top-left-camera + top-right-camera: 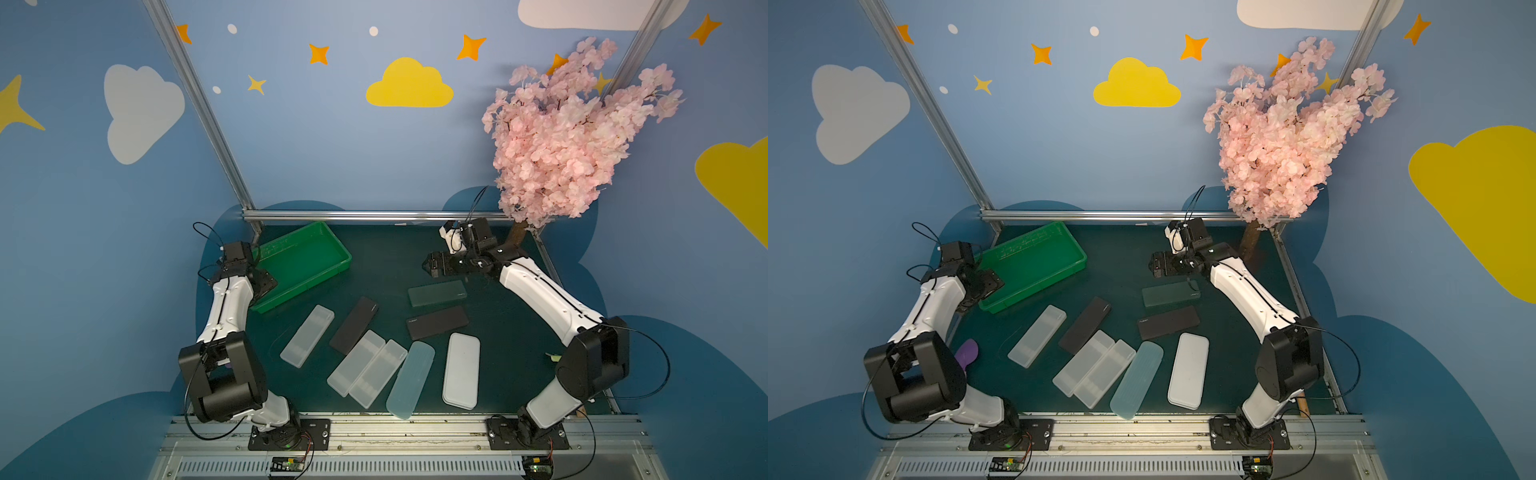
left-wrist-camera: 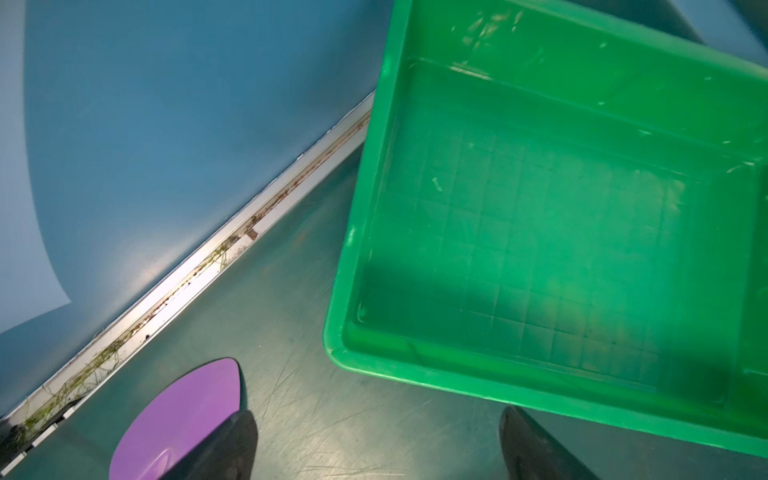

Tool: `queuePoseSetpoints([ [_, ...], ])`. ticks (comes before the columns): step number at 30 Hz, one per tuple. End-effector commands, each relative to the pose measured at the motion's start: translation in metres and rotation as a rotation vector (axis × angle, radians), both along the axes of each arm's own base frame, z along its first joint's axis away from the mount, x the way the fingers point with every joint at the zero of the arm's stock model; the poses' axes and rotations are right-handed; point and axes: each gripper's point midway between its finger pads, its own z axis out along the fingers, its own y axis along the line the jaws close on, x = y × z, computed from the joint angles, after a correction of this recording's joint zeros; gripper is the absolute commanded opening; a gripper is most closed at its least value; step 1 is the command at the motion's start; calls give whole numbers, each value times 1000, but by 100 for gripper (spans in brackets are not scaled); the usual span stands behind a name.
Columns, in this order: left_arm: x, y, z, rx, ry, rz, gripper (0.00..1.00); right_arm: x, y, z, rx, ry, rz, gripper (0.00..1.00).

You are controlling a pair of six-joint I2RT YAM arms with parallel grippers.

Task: Put the pencil case into the storage box
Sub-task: Move the storage box to the center of the board.

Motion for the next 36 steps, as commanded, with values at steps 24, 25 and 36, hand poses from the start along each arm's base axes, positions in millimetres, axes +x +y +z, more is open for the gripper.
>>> queuePoseSetpoints([
  [24, 4, 39, -57, -91, 164, 48, 90, -23, 6, -29, -14, 178, 26, 98],
  [25, 5, 39, -58, -92, 169, 46, 90, -23, 6, -29, -14, 180, 26, 98],
  [36, 28, 40, -86, -137, 208, 17, 74, -23, 6, -28, -24, 193, 28, 98],
])
